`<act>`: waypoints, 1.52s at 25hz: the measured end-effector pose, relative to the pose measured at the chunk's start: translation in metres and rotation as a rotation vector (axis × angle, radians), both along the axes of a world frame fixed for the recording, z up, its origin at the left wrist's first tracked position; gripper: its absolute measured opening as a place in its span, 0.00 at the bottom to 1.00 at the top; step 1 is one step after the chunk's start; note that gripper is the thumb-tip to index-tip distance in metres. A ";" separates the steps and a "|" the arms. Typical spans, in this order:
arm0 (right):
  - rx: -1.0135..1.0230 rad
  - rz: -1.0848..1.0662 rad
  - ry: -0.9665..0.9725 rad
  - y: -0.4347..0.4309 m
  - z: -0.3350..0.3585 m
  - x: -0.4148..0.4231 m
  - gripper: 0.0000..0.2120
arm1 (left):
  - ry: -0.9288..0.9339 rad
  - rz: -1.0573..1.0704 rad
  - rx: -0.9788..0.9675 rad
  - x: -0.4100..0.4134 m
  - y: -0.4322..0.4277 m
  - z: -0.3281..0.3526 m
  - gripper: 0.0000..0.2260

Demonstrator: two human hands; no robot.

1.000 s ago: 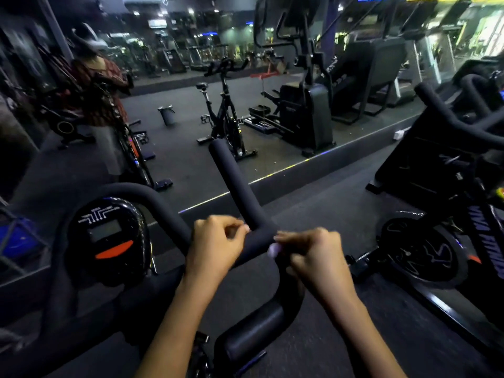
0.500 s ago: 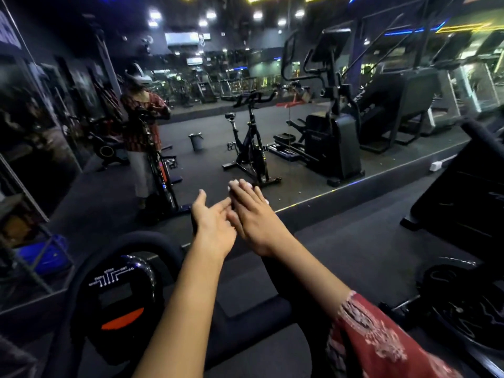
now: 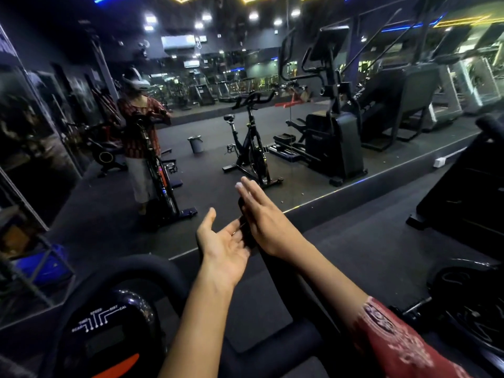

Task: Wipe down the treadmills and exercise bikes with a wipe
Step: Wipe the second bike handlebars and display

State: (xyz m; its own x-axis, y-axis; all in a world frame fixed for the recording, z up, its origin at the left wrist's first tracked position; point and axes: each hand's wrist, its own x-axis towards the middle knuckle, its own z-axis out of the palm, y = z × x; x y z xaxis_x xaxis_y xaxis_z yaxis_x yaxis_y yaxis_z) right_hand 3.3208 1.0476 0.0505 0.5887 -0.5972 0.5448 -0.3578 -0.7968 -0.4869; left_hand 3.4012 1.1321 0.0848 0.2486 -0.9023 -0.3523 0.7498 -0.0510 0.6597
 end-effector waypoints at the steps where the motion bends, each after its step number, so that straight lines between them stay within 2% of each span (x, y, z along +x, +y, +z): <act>1: 0.096 -0.053 -0.072 0.000 0.005 0.006 0.22 | 0.005 0.006 -0.003 0.001 0.000 0.001 0.27; 4: 0.195 -0.153 -0.199 0.027 -0.002 -0.006 0.22 | 0.012 0.020 -0.008 0.000 0.000 0.002 0.30; 8: 0.074 -0.196 0.016 0.065 -0.007 -0.048 0.25 | 0.003 0.045 0.006 0.000 -0.003 0.000 0.30; 10: 0.005 -0.189 -0.129 0.058 0.013 -0.042 0.25 | 0.003 0.044 0.005 0.001 -0.002 0.000 0.28; 11: -0.035 -0.188 -0.137 0.048 0.020 -0.032 0.26 | -0.001 0.043 0.008 0.002 -0.002 0.000 0.27; 14: -0.149 -0.123 0.064 0.010 0.013 -0.001 0.21 | 0.018 0.035 0.003 0.000 0.002 0.001 0.25; 16: -0.171 -0.048 0.204 0.005 0.000 -0.012 0.29 | 0.011 0.028 0.002 0.000 0.004 0.003 0.25; 17: -0.201 0.023 0.213 0.009 -0.006 -0.023 0.30 | 0.005 0.029 0.008 0.000 0.004 0.003 0.26; 22: -0.071 0.277 0.119 0.041 -0.014 -0.078 0.18 | 0.002 0.045 0.023 0.000 0.003 0.001 0.27; 26: -0.151 0.049 -0.163 0.021 0.015 -0.057 0.20 | -0.025 0.056 0.019 -0.003 0.002 0.003 0.25; 27: -0.122 0.006 -0.174 0.016 0.019 -0.041 0.20 | -0.020 0.055 0.019 -0.002 0.002 0.003 0.25; 29: -0.036 -0.016 -0.075 0.013 0.012 -0.010 0.20 | -0.026 0.054 0.031 0.000 0.003 0.003 0.25; 32: -0.125 -0.011 0.009 0.021 -0.009 -0.019 0.17 | -0.021 0.032 0.017 -0.001 0.004 0.004 0.24; 34: -0.200 0.070 0.027 0.038 -0.019 -0.045 0.15 | -0.024 0.029 0.012 -0.001 0.006 0.002 0.24; 36: -0.154 0.160 0.020 0.051 -0.019 -0.071 0.20 | -0.028 0.037 0.026 -0.001 0.006 0.000 0.25; 38: -0.110 0.133 -0.082 0.049 -0.010 -0.074 0.24 | -0.057 0.045 0.036 0.000 0.006 -0.001 0.26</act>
